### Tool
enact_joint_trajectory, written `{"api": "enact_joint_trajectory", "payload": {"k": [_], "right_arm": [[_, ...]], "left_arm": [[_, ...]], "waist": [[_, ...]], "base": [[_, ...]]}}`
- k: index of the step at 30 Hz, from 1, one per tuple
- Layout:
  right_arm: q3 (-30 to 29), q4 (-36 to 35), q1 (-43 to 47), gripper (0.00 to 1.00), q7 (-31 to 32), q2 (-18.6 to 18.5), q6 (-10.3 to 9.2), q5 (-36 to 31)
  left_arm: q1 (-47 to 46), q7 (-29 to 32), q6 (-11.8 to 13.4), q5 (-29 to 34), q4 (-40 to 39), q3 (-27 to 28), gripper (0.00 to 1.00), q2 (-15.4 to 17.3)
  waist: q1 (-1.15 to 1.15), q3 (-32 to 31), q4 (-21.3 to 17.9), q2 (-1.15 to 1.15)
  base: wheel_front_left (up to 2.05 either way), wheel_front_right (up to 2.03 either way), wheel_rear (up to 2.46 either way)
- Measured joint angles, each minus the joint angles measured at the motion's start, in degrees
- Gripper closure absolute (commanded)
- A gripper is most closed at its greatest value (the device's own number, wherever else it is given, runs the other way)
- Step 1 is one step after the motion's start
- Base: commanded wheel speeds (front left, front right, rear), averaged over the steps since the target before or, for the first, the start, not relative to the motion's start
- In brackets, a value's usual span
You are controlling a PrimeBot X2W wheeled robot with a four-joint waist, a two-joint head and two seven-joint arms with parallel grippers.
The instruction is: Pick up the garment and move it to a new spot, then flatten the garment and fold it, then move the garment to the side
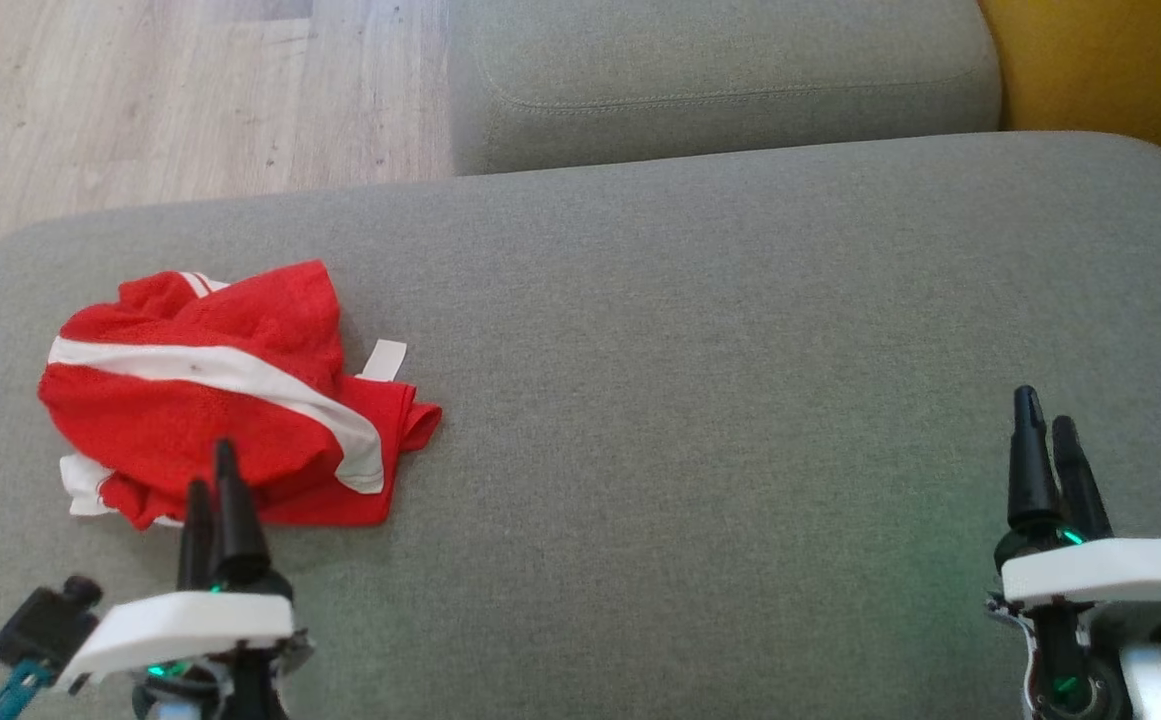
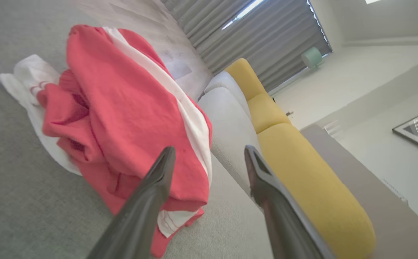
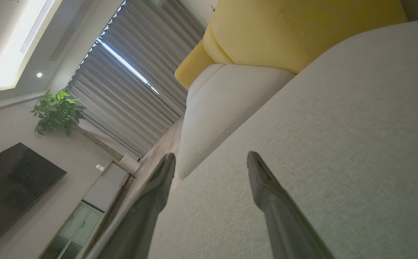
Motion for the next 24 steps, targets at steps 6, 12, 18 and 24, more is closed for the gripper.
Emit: {"api": "enact_joint_trajectory", "payload": {"k": [6,12,18,24], "right_arm": [[0.85,-0.8,0.0,0.0,-1.09,0.0,0.0,-6.65],[2.02,-0.46,0.0,0.0,-2.07,0.0,0.0,-13.07],[3.25,-0.05,-0.01,0.0,-2.96,-0.01,0.0,-18.67],[3.97,-0.23,-0.05,0.0,-3.7,-0.01,0.0,-24.07]], "left_arm": [[-0.01,-1.05,0.49,8.56,-0.12,-2.9,0.0,0.02],[-0.03,-1.96,2.07,16.18,-0.71,-5.27,0.0,0.25],[-0.08,-2.85,4.13,21.72,-0.82,-7.94,0.0,1.36],[-0.71,-3.86,6.46,26.24,-1.08,-10.6,0.0,2.75]], "waist": [[0.0,0.01,-0.02,0.0],[0.0,0.15,-0.14,0.0],[0.0,0.35,-0.4,0.0],[0.0,0.46,-0.77,0.0]], "base": [[0.0,0.0,0.0],[0.0,0.0,0.0],[0.0,0.0,0.0],[0.0,0.0,0.0]]}}
